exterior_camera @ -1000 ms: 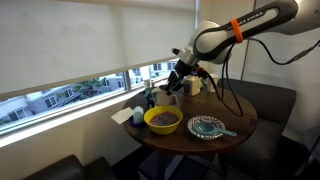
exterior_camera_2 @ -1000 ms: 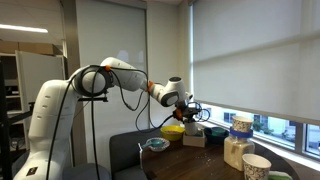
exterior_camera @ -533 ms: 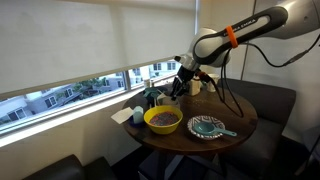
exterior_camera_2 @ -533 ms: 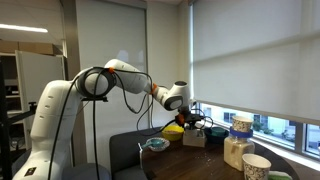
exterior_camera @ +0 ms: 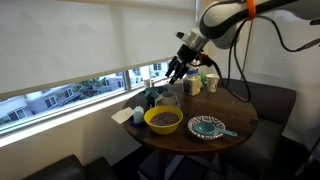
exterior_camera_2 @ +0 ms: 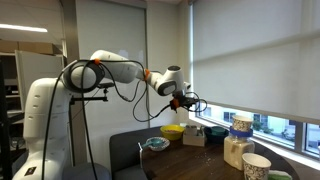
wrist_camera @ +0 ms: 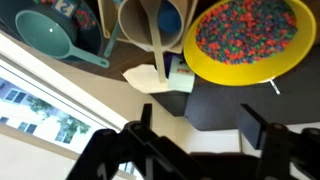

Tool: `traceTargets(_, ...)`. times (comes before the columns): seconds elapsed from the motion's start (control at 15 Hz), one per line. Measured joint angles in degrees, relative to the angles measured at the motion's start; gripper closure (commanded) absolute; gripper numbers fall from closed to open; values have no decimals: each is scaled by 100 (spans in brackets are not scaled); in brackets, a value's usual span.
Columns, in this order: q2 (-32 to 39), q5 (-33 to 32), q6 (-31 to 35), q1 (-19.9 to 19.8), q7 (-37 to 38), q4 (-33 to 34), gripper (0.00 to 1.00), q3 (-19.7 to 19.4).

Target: Move the brown cup to the left

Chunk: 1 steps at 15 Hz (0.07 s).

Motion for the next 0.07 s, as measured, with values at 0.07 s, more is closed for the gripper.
traceTargets(0.07,-267,339,-338,-13,-277,-44,1,-6)
